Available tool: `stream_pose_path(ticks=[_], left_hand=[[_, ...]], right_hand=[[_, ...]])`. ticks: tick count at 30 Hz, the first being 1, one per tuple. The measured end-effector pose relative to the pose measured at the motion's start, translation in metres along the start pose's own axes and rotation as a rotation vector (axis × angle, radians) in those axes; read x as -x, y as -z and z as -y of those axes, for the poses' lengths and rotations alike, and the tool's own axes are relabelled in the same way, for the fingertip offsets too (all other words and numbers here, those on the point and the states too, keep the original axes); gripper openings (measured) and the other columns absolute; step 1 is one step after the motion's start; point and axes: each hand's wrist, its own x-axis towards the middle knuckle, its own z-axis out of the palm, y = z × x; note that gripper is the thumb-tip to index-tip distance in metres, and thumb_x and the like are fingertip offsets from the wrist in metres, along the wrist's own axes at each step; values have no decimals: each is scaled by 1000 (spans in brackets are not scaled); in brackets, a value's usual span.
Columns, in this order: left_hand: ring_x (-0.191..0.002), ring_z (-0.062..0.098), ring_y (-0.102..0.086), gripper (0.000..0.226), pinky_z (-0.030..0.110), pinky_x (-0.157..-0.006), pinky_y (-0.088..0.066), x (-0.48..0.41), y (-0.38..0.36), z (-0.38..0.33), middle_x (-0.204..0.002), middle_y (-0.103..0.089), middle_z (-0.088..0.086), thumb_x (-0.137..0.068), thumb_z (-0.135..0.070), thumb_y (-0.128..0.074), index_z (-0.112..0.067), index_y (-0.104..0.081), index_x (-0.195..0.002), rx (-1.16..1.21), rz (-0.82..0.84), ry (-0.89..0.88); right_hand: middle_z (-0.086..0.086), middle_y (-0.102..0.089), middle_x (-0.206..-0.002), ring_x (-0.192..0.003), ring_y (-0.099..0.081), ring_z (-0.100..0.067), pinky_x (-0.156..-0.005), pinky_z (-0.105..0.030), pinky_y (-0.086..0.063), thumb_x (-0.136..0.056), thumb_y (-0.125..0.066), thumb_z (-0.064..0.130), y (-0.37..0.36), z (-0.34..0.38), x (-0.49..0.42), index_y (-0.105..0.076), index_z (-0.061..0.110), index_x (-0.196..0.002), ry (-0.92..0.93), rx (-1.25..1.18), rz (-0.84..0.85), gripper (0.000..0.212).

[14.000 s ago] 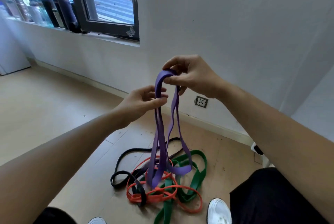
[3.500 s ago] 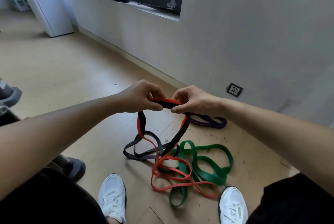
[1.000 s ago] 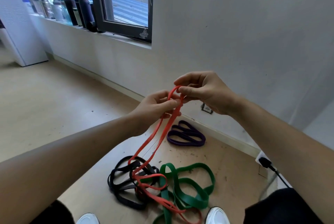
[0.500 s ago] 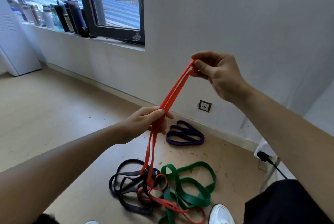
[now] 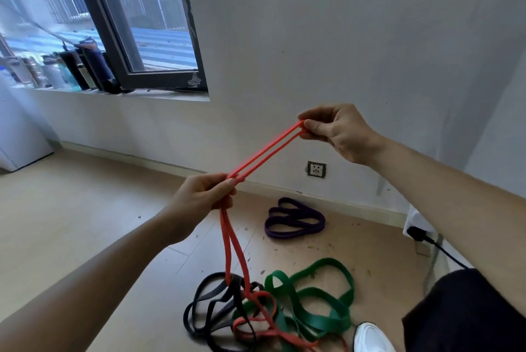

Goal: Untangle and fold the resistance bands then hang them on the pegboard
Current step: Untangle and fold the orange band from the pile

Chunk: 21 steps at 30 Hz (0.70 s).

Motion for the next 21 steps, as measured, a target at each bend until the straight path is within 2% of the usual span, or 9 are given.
stream_pose_path(ticks=[4, 7, 9, 12, 14, 17, 19, 21], left_hand=[[-77, 15, -60, 23, 28, -79, -57, 3, 3, -3, -82, -62, 3, -95, -17, -62, -11, -73, -115, -89, 42, -29], [-77, 19, -62, 19, 30, -78, -58, 3, 8, -6, -83, -66, 6, -90, -14, -68, -13, -75, -107, -68, -77, -100], [-77, 22, -63, 17, 33, -80, -59, 3, 12, -7, -83, -67, 9, -90, -12, -68, -15, -76, -106, -38, -155, -141], [-78, 22, -63, 17, 35, -81, -58, 3, 11, -7, -84, -69, 9, -91, -11, -68, -14, -77, -105, -13, -152, -144], [-77, 20, -65, 16, 32, -80, -58, 3, 8, -8, -83, -72, 6, -91, -10, -68, -13, -77, -104, -32, -122, -135], [-80, 21, -66, 17, 28, -77, -59, 3, 5, -8, -88, -75, 8, -90, -13, -70, -15, -78, -105, -123, -72, -157], [-77, 19, -65, 18, 26, -74, -58, 3, 4, -10, -85, -74, 6, -89, -18, -70, -17, -77, -106, -160, -44, -184], [-75, 18, -63, 24, 27, -74, -57, 4, 2, -11, -82, -72, 5, -85, -25, -71, -17, -77, -107, -175, -23, -200]], right_hand=[[-19, -71, -98, -89, -75, -25, -80, -28, -62, -96, -54, -12, 5, -9, -1, -67, -7, -105, -87, -85, 23, 17], [-20, -72, -101, -89, -76, -25, -80, -29, -63, -95, -53, -14, 14, -18, -1, -66, -6, -106, -216, -124, 87, 18], [-22, -71, -106, -95, -75, -28, -82, -29, -62, -94, -56, -13, 17, -29, 3, -66, -6, -109, -328, 17, 219, 19], [-18, -72, -118, -113, -70, -30, -95, -36, -59, -93, -65, -6, 11, -46, 8, -68, 1, -113, -411, 413, 508, 21], [-8, -72, -122, -119, -67, -22, -104, -39, -54, -93, -67, 0, -3, -46, 10, -69, 10, -117, -386, 504, 618, 26], [2, -68, -128, -120, -64, -10, -107, -32, -50, -95, -67, 12, -37, -31, 13, -61, 18, -131, -265, 412, 588, 37], [4, -66, -129, -119, -63, -9, -107, -30, -49, -95, -69, 28, -63, -24, 19, -56, 20, -137, -207, 405, 606, 45], [-2, -68, -124, -115, -65, -14, -105, -33, -52, -95, -68, 34, -82, -27, 26, -59, 16, -134, -150, 459, 655, 44]])
